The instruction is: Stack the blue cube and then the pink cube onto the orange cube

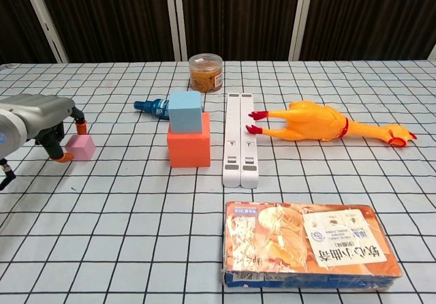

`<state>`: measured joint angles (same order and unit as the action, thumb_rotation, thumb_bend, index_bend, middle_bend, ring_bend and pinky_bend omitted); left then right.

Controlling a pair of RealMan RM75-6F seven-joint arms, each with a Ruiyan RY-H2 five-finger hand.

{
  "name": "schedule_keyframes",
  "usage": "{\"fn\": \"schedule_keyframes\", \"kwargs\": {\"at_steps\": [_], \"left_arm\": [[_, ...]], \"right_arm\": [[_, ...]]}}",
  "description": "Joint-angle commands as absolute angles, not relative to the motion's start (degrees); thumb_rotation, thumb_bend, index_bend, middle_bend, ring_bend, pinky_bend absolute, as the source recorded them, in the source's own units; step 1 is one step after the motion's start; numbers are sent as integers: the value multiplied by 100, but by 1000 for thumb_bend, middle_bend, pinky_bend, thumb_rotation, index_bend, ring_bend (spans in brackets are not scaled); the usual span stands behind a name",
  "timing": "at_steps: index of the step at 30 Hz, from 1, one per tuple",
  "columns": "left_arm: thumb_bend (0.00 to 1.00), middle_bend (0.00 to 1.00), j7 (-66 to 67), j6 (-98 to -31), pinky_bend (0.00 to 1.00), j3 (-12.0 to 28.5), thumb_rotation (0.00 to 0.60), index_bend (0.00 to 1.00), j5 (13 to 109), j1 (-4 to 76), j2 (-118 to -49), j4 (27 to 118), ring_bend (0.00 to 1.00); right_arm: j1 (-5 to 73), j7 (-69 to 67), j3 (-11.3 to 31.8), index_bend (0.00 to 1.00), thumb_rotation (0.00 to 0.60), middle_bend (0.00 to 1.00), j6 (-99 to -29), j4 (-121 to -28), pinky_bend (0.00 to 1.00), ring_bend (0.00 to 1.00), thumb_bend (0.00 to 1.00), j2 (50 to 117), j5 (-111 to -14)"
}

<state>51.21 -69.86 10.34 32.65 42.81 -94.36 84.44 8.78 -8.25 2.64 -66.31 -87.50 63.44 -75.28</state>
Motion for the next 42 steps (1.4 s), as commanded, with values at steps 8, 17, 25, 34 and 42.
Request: {"fn": "schedule_keyframes", "kwargs": {"at_steps": [8,17,25,34,42], "left_arm": [[352,932,5130,-6997,761,1036,600,384,3311,4287,-9500,8416,750],[352,937,5169,-7062,764,1053,600,406,3308,4272,-9507,8486,754],[377,948,5205,-7186,769,1072,600,458,3315,4240,-9455,8631,761],[393,951,5122,-7218,772,1115,600,473,3303,4178,-9367,8782,764],[394,951,4978,-7432,773,1295,600,476,3446,4126,-9016,9424,765]], "right_arm": [[892,-825,258,66,600,46,-6595,-8737,253,145,42,6355,-7517],[895,-836,254,66,600,46,-6589,-8740,253,145,42,6352,-7523],[894,-838,256,66,600,46,-6598,-8741,253,145,41,6350,-7522],[889,-833,251,66,600,46,-6610,-8756,253,145,41,6340,-7529],[889,-839,250,66,600,46,-6617,-8773,253,145,41,6331,-7542]]}}
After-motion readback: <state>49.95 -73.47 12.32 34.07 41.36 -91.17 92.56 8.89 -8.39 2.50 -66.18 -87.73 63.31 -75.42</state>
